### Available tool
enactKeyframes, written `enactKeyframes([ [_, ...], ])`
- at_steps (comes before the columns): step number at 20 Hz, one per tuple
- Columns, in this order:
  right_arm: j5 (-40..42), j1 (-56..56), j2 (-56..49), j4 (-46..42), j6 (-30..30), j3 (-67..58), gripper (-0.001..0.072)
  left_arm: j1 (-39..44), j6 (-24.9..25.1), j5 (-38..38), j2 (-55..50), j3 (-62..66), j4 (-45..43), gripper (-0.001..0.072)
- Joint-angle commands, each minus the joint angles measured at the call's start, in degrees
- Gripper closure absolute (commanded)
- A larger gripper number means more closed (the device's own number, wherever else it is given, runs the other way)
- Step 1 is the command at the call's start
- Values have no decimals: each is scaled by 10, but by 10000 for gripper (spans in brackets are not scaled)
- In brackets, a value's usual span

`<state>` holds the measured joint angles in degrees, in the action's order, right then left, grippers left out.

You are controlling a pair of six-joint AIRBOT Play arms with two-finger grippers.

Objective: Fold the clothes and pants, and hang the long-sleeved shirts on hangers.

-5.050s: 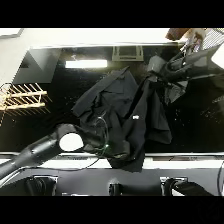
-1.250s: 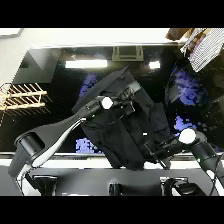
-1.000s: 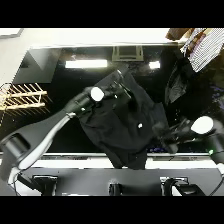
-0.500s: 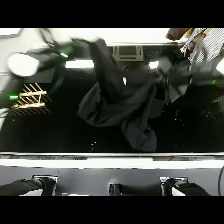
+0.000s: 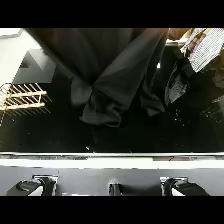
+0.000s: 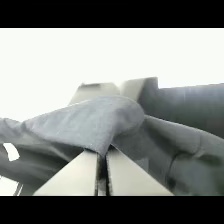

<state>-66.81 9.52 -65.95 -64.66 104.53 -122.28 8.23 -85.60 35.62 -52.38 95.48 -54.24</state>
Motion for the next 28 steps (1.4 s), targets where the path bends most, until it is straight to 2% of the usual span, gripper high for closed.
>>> enactKeyframes([
  [1, 52, 1, 28, 1, -41, -10, 679, -32, -119, 112, 52, 0, -56, 690],
  [3, 25, 1, 27, 6, -41, -2, 679, -34, -171, 210, 52, -1, -87, 690],
  [5, -22, 1, 27, 9, -31, 29, 679, -34, -201, 296, 40, -7, -89, 690],
  [9, -143, 1, 27, -3, -18, 123, 680, -21, -261, 385, 9, -69, -90, 690],
  [12, -183, 8, 49, -47, -8, 245, 680, 30, -321, 383, 4, -170, -112, 690],
  [14, -162, 60, 90, -138, 34, 360, 680, 83, -384, 378, 4, -242, -163, 690],
  [18, -89, 220, 156, -245, 214, 601, 680, 203, -485, 332, 4, -354, -236, 690],
  [20, -85, 286, 167, -323, 319, 656, 680, 244, -534, 327, 4, -382, -286, 690],
  [22, -80, 327, 165, -375, 374, 668, 680, 263, -551, 325, 4, -386, -326, 689],
  [26, -82, 329, 167, -435, 428, 659, 680, 230, -554, 317, 7, -379, -339, 689],
  [28, -73, 329, 169, -450, 434, 627, 680, 206, -540, 294, 7, -361, -339, 689],
])
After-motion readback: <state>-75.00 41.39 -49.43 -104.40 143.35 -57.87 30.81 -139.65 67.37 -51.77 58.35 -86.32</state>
